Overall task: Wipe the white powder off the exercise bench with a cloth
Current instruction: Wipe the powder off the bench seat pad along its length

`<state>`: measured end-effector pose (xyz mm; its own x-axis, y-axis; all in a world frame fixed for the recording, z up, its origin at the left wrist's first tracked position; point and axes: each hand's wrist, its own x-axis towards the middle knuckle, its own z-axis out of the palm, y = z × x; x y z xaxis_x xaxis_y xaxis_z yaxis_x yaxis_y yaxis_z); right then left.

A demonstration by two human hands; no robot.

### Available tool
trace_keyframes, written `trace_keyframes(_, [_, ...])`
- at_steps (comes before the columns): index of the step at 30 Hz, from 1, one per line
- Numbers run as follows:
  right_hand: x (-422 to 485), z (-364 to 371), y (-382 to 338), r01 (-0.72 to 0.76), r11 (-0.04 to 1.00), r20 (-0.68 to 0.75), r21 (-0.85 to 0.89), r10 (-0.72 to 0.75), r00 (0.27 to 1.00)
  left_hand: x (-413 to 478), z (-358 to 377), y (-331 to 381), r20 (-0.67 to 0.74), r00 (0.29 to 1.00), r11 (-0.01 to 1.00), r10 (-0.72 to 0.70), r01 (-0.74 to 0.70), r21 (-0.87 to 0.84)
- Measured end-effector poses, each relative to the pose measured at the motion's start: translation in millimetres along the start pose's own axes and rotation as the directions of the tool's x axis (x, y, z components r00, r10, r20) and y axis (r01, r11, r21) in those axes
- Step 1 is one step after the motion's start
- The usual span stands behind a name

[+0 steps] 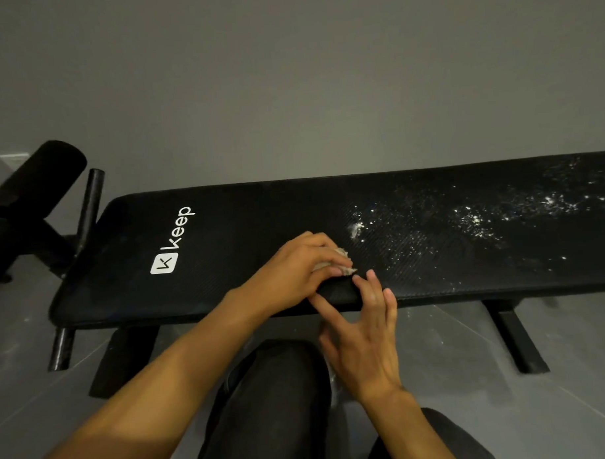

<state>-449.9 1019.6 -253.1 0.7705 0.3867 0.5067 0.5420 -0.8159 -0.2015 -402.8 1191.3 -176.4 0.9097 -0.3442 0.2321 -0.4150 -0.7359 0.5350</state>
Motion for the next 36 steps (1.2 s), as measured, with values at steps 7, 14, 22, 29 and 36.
trace_keyframes(7, [-2,5,3,0.02,0.998,0.023,-0.063,-0.019,1.0,-11,1,4,0.049,0.994,0.995,0.094,-0.095,0.013])
trace_keyframes(14, [-1,8,4,-0.004,0.997,-0.006,-0.073,0.004,1.0,71,2,-17,-0.189,0.958,0.97,-0.214,0.231,0.07])
trace_keyframes(22, [1,10,7,0.027,0.998,-0.032,-0.058,-0.029,0.999,66,3,-14,-0.132,0.99,0.993,-0.044,0.058,0.104])
trace_keyframes(29, [0,11,7,0.029,0.998,-0.031,-0.049,-0.03,0.999,93,-1,-23,-0.118,0.979,0.986,-0.166,0.168,0.007])
trace_keyframes(36, [1,10,9,0.035,0.999,-0.012,-0.042,-0.035,0.999,86,1,-34,-0.222,0.973,0.993,-0.061,0.082,0.086])
